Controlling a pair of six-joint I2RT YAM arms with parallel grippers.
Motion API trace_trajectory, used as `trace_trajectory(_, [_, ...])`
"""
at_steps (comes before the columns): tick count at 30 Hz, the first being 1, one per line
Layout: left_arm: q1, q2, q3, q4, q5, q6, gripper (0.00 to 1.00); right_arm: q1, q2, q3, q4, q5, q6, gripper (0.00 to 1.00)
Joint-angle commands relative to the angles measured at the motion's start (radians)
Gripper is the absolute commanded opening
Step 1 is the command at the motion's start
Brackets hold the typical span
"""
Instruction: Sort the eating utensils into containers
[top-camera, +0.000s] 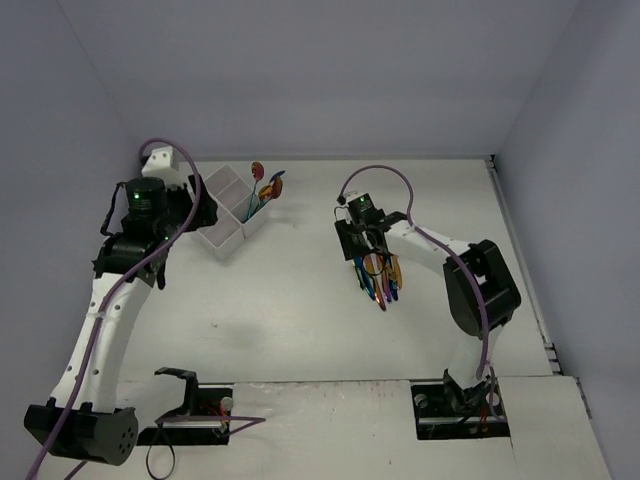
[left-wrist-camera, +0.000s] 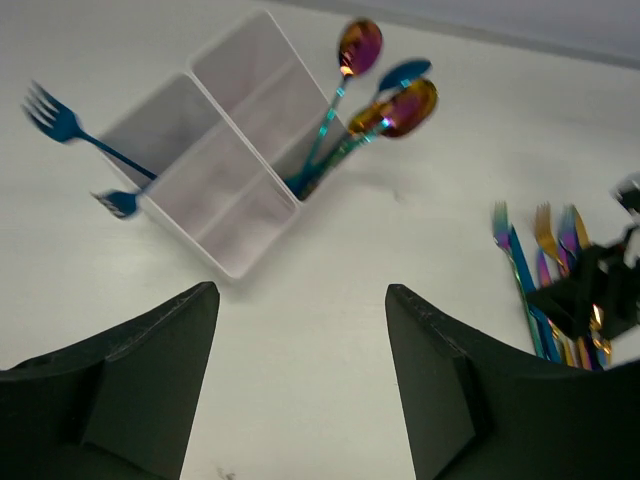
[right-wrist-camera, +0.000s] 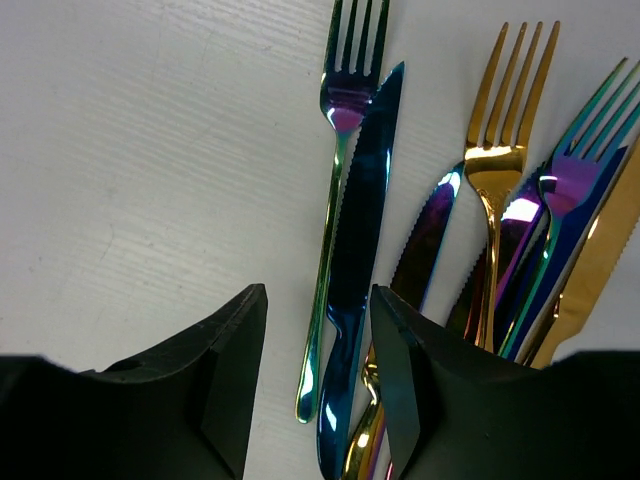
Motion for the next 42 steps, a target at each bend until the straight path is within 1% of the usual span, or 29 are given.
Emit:
trace_trajectory(1, [-0.051, -0.044, -0.08, -0.011, 0.076, -0.113, 0.64, 0.003, 0.056, 0.096, 0.02, 0.03, 0.001, 0.42])
trace_trajectory(6, [-0.073, -0.078, -0.138, -0.02, 0.094, -0.131, 0.64, 0.005, 0.149, 0.159, 0.021, 0.078, 0.003, 0.39])
trace_trajectory(9, [-0.074, -0.079, -0.147, -0.029, 0.101, -0.127, 0.64, 0.005, 0.194, 0.179, 0.021, 0.089, 0.01, 0.37])
trace_trajectory(13, [-0.077, -0.072, -0.147, -0.028, 0.107, -0.123, 0.64, 0.007, 0.234, 0.185, 0.021, 0.094, 0.013, 0.32])
trace_trajectory(16, [-0.077, -0.068, -0.147, -0.027, 0.107, -0.122, 0.64, 0.015, 0.241, 0.183, 0.021, 0.085, 0.012, 0.24])
trace_trajectory(20, [-0.079, -0.057, -0.143, -0.025, 0.108, -0.125, 0.64, 0.052, 0.24, 0.183, 0.02, 0.079, 0.011, 0.16])
trace_trajectory(26, [-0.084, -0.042, -0.144, -0.026, 0.116, -0.127, 0.64, 0.093, 0.246, 0.163, 0.019, 0.068, 0.022, 0.13])
trace_trajectory(28, [-0.087, -0.042, -0.15, -0.025, 0.118, -0.132, 0.64, 0.102, 0.246, 0.15, 0.019, 0.057, 0.026, 0.1])
trace_trajectory(31, [-0.088, -0.042, -0.153, -0.024, 0.124, -0.141, 0.64, 0.108, 0.245, 0.131, 0.019, 0.044, 0.033, 0.01])
trace_trajectory(35, [-0.097, -0.035, -0.145, -0.023, 0.148, -0.147, 0.64, 0.128, 0.211, 0.129, 0.019, 0.034, 0.016, 0.0])
trace_trajectory(39, [-0.107, -0.017, -0.129, -0.02, 0.214, -0.163, 0.64, 0.183, 0.128, 0.142, 0.022, -0.018, -0.032, 0.0])
trace_trajectory(42, [-0.129, 0.001, -0.109, -0.015, 0.253, -0.174, 0.64, 0.239, 0.002, 0.142, 0.03, -0.047, -0.081, 0.0])
